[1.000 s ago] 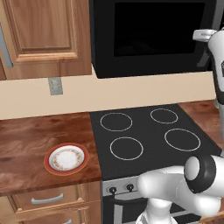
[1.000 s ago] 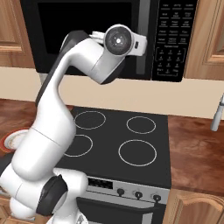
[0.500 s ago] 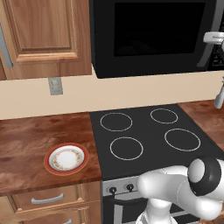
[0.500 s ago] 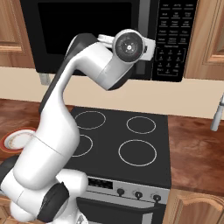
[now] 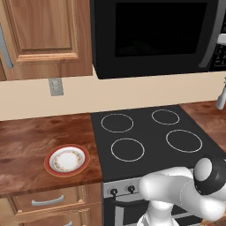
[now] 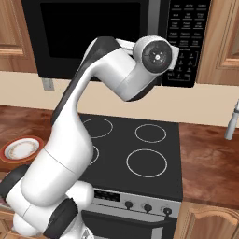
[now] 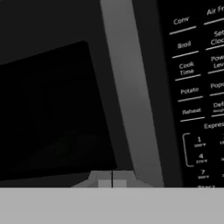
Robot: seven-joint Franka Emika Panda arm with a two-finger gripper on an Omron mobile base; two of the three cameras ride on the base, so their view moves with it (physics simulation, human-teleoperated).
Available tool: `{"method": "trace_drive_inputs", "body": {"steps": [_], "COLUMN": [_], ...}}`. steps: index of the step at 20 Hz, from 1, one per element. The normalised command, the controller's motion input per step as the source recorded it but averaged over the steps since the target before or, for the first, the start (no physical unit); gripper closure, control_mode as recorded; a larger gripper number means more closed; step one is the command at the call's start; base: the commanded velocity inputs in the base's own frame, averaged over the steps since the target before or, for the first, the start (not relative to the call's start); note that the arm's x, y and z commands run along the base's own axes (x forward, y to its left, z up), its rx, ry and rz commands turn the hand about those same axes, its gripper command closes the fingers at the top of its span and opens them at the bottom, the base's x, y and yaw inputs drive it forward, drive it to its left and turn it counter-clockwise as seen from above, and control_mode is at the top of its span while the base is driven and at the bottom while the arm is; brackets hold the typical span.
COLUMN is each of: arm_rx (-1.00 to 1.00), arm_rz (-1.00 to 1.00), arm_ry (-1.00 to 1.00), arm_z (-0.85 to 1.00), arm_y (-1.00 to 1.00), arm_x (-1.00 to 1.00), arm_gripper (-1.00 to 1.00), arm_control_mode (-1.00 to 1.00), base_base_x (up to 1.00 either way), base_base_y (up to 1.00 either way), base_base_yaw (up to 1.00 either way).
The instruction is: Pick the corn from the counter and place it in the microwave. Then turn on the microwave.
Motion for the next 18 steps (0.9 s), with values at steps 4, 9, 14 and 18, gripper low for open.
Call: {"method": "trace_drive_inputs", "body": {"steps": [4,9,14,18], "arm_rx": [0.17,0.22,0.22,0.22], "arm_rz": [0.00,0.00,0.00,0.00], "arm_ry": [0.05,0.17,0.15,0.04], "arm_z": [0.00,0.01,0.00,-0.01], "arm_y": [-0.26,-0.24,-0.23,-0.20], "arm_x": [-0.16,0.00,0.00,-0.01], "arm_gripper": [1.00,1.00,1.00,1.00], "arm_control_mode": [-1.00,-1.00,-1.00,-1.00], "base_base_x": [0.00,0.00,0.00,0.00], "base_base_y": [0.00,0.00,0.00,0.00], "base_base_yaw": [0.00,0.00,0.00,0.00]}}
